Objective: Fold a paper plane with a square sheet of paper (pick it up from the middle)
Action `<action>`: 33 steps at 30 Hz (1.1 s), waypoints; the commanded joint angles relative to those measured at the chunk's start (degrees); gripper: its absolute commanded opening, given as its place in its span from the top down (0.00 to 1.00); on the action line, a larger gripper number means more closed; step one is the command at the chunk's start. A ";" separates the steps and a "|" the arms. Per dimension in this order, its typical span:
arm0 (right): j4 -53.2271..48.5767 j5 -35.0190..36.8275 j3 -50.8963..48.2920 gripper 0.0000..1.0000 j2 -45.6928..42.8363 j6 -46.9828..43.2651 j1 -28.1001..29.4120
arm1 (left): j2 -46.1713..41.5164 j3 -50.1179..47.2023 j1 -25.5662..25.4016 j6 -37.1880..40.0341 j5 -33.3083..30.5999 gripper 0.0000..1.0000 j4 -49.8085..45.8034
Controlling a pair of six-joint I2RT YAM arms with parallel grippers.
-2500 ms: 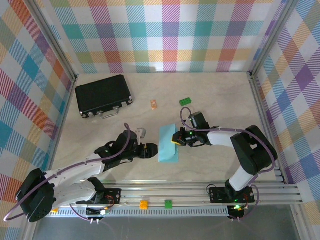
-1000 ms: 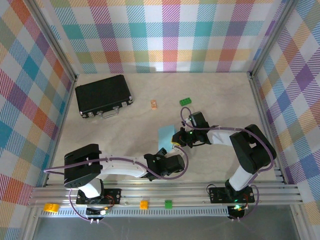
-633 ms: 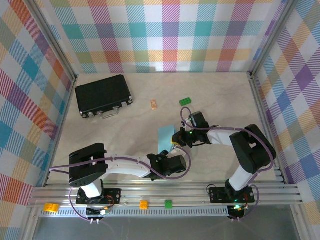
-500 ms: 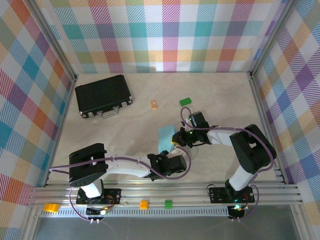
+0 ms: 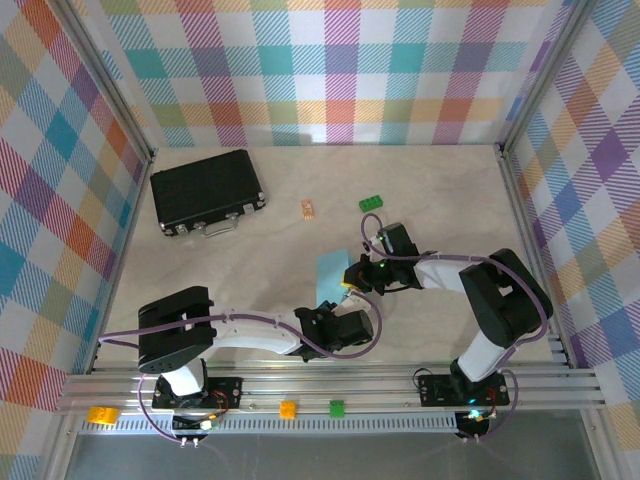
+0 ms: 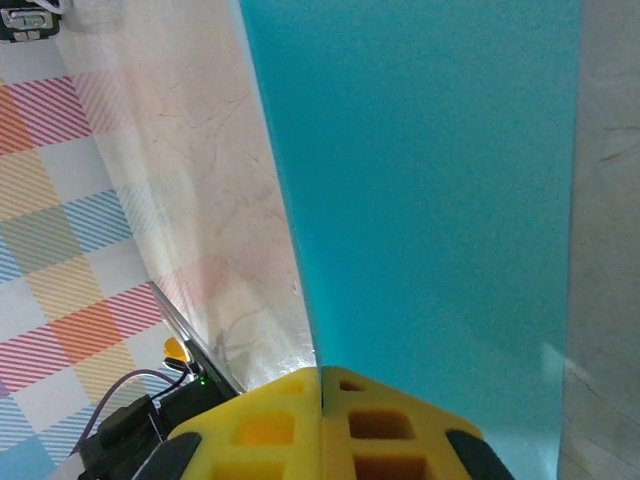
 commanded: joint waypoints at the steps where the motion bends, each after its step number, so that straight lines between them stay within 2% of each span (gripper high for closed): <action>1: 0.71 -1.41 -0.69 0.95 0.09 0.73 -0.19 | 0.52 0.98 0.44 0.21 -0.61 0.87 0.58; 10: 0.69 -1.66 -1.08 0.92 -0.76 0.15 -0.19 | 0.29 1.37 0.96 0.35 -0.71 1.00 0.67; 12: -0.17 -1.51 -0.97 0.89 -1.27 -0.51 -0.18 | -0.04 1.17 1.36 0.50 0.28 1.00 1.03; 14: -3.99 0.81 -0.21 0.78 -3.19 -2.64 -0.19 | -0.77 1.04 2.21 0.57 3.02 1.00 1.39; 17: -13.70 7.51 1.82 0.65 -7.72 -7.62 -0.34 | -2.21 0.52 4.36 0.10 10.30 1.00 2.37; 21: -27.18 22.85 3.08 0.57 -15.04 -11.44 -0.76 | -3.75 -0.81 8.96 -2.62 24.75 1.00 5.63; 23: -28.83 27.05 1.63 0.54 -18.68 -11.73 -1.45 | -4.12 -1.80 11.38 -4.50 31.03 1.00 8.28; 27: -26.39 28.59 -3.37 0.51 -24.93 -11.15 -2.91 | -2.94 -2.91 16.43 -8.30 43.12 1.00 14.24; 30: -26.94 28.90 -5.18 0.49 -27.69 -10.24 -3.58 | -0.71 -2.34 18.81 -10.37 48.76 1.00 16.54; 33: -26.72 26.70 -6.60 0.50 -29.20 -10.23 -3.87 | 0.62 -1.92 19.64 -11.32 50.91 1.00 17.77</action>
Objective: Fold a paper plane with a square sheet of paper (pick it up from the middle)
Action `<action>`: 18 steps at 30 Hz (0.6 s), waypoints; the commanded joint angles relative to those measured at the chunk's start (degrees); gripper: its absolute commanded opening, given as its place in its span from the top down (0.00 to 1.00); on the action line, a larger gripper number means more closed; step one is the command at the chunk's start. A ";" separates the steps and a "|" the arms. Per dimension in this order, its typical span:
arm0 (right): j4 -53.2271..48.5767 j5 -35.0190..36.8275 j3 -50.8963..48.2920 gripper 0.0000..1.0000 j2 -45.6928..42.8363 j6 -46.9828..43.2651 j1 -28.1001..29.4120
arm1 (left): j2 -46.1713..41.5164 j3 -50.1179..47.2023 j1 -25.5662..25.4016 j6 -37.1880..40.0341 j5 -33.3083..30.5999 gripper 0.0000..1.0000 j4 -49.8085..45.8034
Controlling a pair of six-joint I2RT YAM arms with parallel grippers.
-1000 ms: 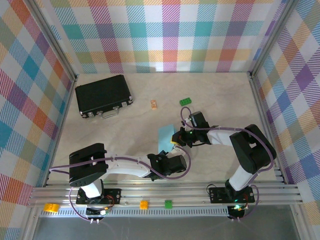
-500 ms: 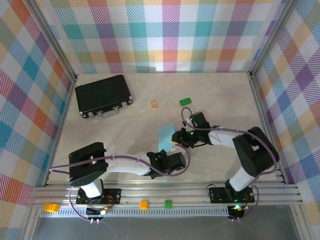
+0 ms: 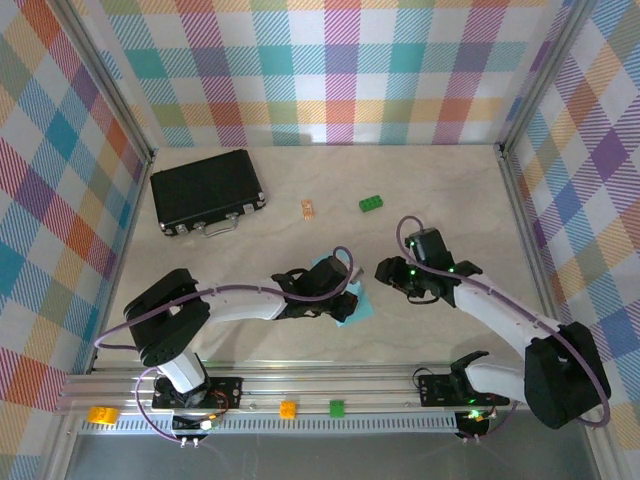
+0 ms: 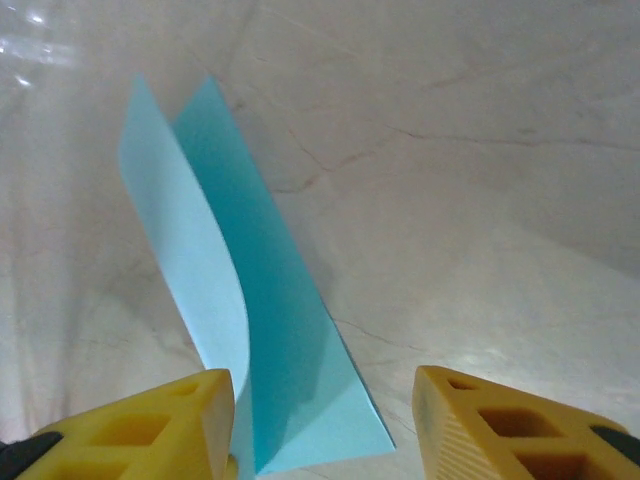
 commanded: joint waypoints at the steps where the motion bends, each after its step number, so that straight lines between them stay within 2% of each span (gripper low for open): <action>1: -1.54 -1.01 -1.65 0.50 -1.52 -0.77 -0.34 | 1.64 0.38 0.58 -2.87 7.61 1.00 3.19; 11: 5.73 -10.78 -7.62 0.59 -4.28 2.02 -0.36 | -0.75 -1.78 0.76 -3.50 3.51 1.00 2.56; 18: 6.86 -9.83 -8.00 0.62 -3.72 2.88 -0.42 | -1.43 -2.68 0.81 -4.61 2.49 1.00 3.74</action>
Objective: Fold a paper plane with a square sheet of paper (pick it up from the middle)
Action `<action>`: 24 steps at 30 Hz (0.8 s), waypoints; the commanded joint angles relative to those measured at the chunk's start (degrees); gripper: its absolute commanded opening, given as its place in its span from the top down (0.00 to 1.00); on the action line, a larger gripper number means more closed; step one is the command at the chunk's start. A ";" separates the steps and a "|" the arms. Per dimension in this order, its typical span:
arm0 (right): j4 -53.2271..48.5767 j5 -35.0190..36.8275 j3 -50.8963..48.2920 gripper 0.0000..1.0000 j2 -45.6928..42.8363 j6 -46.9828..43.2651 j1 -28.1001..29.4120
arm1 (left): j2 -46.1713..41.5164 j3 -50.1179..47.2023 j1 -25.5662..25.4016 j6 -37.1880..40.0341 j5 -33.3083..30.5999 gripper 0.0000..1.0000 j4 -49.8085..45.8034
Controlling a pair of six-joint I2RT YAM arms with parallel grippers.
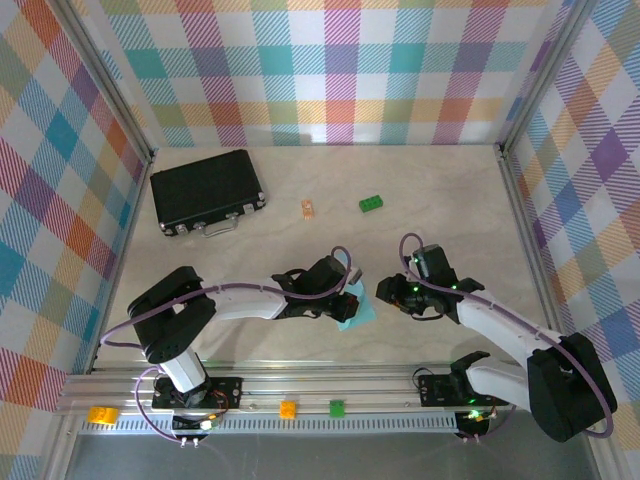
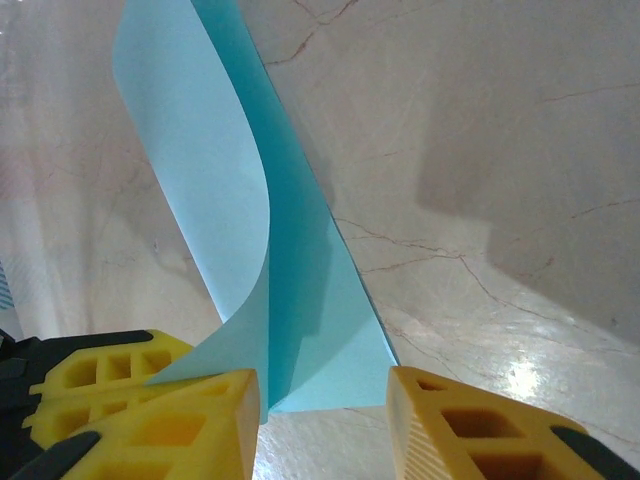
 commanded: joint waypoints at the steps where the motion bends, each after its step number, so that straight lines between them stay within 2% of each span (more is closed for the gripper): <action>1: 1.57 -0.31 0.49 0.63 -0.03 1.05 -0.12 | -1.98 -1.30 0.24 -1.64 -0.54 1.00 1.62; 6: 3.61 1.41 -0.93 0.65 -1.05 2.35 -0.12 | -2.32 -2.31 0.23 -2.09 -0.78 1.00 3.13; 13: 3.75 -1.21 -0.48 0.65 -1.04 2.89 -0.12 | -1.98 -1.98 0.24 -2.14 -0.43 1.00 3.13; 18: 7.88 -4.26 -2.80 0.66 -1.36 3.58 -0.11 | -1.61 -2.02 0.31 -2.51 -0.41 1.00 3.60; 24: 5.64 -6.54 -1.16 0.75 3.07 1.98 -0.12 | -1.25 -2.25 0.54 -3.13 0.24 1.00 4.31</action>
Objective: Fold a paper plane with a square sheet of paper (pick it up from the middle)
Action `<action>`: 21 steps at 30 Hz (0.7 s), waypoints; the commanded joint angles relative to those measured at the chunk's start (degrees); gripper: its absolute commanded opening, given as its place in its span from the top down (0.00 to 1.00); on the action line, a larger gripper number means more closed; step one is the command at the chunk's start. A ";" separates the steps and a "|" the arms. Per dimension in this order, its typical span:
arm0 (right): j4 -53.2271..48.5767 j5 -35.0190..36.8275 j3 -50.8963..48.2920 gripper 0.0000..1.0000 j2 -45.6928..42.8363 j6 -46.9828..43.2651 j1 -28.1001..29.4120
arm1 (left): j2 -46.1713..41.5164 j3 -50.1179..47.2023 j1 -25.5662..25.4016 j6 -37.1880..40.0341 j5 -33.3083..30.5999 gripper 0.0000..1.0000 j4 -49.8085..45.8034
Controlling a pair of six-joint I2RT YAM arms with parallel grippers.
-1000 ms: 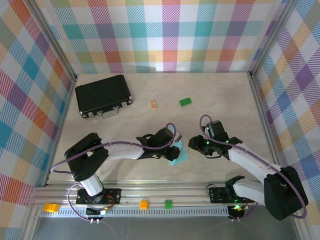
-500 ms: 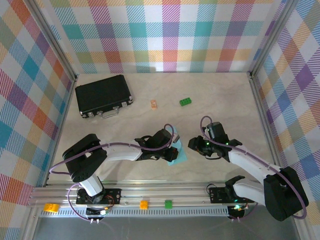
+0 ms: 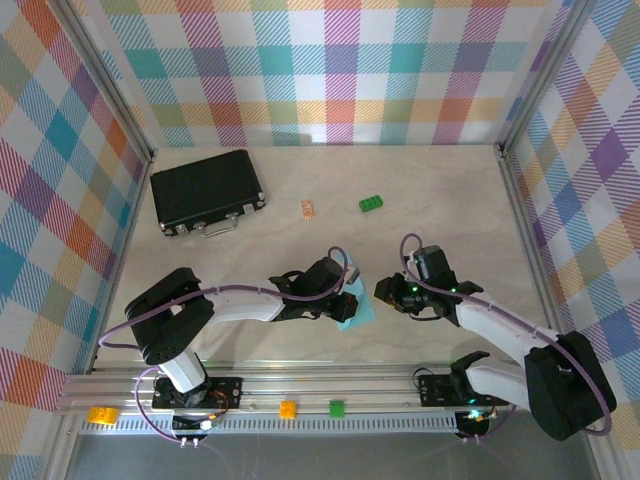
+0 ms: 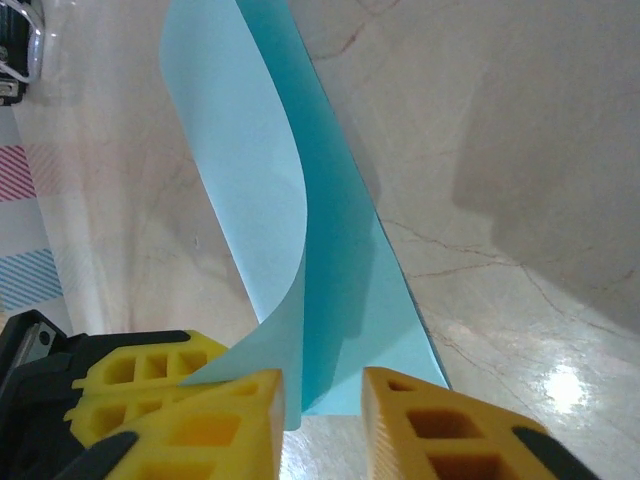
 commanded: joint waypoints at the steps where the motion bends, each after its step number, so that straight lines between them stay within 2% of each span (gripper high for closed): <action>1: -0.12 -2.59 1.08 0.77 2.40 -0.60 -0.11 | -0.52 -0.60 0.62 -1.06 0.57 1.00 1.59; 10: 3.16 -4.60 0.76 0.80 5.12 1.17 -0.11 | -0.17 -2.19 3.11 -2.39 5.00 1.00 4.37; 18: 6.08 -6.42 0.11 0.88 7.21 1.93 0.24 | 0.16 -3.41 3.95 -3.58 6.05 1.00 6.64; 21: 10.38 -9.04 0.42 0.91 9.84 3.00 1.35 | 0.53 -3.25 4.02 -3.59 6.32 1.00 6.61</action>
